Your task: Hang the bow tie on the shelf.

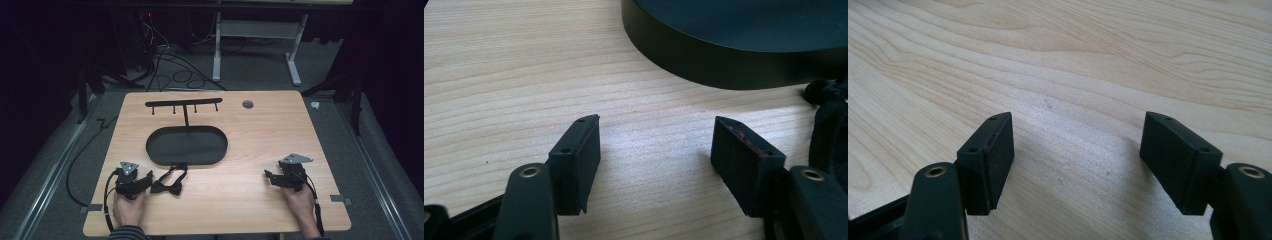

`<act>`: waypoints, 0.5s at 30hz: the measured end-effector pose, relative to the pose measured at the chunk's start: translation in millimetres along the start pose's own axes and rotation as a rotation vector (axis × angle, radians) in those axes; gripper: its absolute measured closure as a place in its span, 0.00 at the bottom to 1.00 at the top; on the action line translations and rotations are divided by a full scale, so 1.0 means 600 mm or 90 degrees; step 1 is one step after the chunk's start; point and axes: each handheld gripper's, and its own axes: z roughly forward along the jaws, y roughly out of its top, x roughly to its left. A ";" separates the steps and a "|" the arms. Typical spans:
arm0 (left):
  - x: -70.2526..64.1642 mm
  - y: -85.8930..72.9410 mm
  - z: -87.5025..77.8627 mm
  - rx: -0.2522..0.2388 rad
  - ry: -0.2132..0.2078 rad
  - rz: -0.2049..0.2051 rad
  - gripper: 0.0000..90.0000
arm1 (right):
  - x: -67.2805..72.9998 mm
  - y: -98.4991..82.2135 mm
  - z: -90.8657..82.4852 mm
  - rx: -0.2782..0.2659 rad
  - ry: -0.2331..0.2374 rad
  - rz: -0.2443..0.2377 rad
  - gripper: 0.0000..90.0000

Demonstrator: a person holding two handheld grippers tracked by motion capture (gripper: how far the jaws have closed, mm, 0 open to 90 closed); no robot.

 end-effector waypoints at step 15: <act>0.006 0.000 -0.002 -0.003 -0.004 -0.020 0.45 | 0.000 0.000 0.000 0.001 -0.001 -0.002 0.35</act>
